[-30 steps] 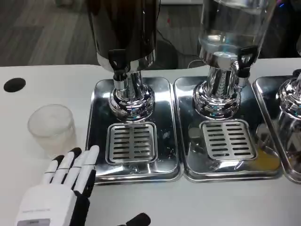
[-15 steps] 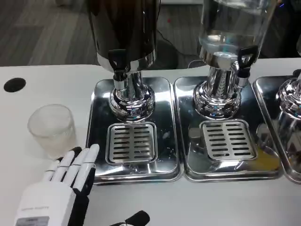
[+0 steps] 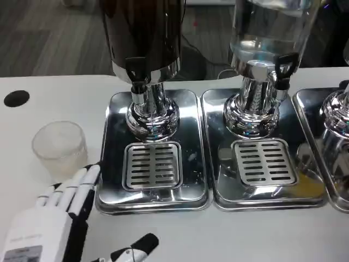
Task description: Grasp the cup under the faucet to collect the drink, then remove the cup.
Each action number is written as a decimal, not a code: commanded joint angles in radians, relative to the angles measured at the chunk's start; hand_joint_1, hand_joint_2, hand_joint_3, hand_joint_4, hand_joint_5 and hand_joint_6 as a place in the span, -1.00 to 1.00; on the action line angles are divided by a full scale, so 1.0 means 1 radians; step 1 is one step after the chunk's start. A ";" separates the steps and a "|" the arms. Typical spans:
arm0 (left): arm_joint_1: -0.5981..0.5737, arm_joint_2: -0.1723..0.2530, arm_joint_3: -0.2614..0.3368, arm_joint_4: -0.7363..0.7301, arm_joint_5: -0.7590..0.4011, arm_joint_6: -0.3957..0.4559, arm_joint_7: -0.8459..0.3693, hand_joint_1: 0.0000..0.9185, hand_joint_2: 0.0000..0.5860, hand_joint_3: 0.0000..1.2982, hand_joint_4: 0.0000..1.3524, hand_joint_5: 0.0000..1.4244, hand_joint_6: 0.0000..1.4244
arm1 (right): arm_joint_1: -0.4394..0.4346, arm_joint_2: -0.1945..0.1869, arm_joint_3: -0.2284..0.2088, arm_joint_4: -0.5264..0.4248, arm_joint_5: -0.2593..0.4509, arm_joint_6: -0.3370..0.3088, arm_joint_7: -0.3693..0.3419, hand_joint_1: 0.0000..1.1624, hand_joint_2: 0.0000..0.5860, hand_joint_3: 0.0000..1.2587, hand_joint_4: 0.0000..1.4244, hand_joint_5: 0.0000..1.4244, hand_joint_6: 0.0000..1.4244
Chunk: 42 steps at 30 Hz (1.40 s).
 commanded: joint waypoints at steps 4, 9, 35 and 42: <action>0.011 -0.006 0.033 -0.024 -0.041 0.021 -0.012 -1.00 -0.84 -0.81 -0.94 -0.75 -0.75 | 0.013 -0.003 -0.013 0.029 0.021 -0.037 0.001 -0.53 0.59 -0.71 -1.00 -1.00 -1.00; -0.014 -0.036 0.104 -0.045 -0.065 0.104 -0.042 -1.00 -0.85 -0.79 -0.91 -0.69 -0.60 | 0.022 -0.002 -0.008 0.039 0.026 -0.055 0.003 -0.53 0.59 -0.71 -1.00 -1.00 -1.00; -0.516 0.118 0.193 0.147 -0.052 0.544 -0.399 -0.88 -0.85 -0.79 -0.82 -0.49 -0.24 | 0.114 0.003 -0.041 0.033 0.102 -0.166 0.041 -0.52 0.52 -0.68 -1.00 -1.00 -1.00; -0.633 0.160 0.136 0.271 -0.053 0.598 -0.409 -0.88 -0.84 -0.79 -0.81 -0.45 -0.21 | 0.122 0.018 -0.028 -0.001 0.116 -0.165 0.072 -0.51 0.52 -0.68 -0.99 -0.99 -1.00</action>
